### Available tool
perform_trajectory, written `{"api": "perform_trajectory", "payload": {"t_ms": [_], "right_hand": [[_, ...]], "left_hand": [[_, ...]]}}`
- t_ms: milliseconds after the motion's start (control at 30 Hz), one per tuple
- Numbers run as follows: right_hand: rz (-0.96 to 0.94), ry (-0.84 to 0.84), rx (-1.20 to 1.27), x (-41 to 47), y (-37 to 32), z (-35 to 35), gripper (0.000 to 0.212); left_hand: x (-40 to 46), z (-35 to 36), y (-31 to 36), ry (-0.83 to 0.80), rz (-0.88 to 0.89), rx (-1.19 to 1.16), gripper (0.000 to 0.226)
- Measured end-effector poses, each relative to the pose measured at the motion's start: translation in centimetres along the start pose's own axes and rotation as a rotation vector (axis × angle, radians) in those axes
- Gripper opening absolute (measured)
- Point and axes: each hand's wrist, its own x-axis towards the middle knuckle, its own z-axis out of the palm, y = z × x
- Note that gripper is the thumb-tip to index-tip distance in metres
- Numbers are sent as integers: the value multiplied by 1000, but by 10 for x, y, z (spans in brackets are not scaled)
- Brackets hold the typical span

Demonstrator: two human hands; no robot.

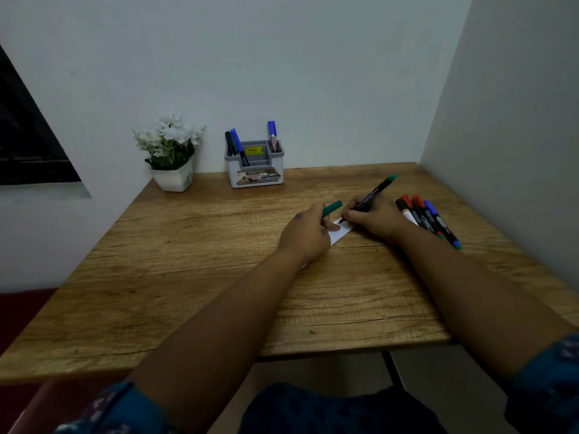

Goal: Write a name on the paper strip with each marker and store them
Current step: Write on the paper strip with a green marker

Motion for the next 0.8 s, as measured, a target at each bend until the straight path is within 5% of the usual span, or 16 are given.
{"api": "perform_trajectory", "payload": {"t_ms": [800], "right_hand": [[34,70,-6,1,2,0,8]], "left_hand": [[1,1,-2,-12,1,-29,23]]}}
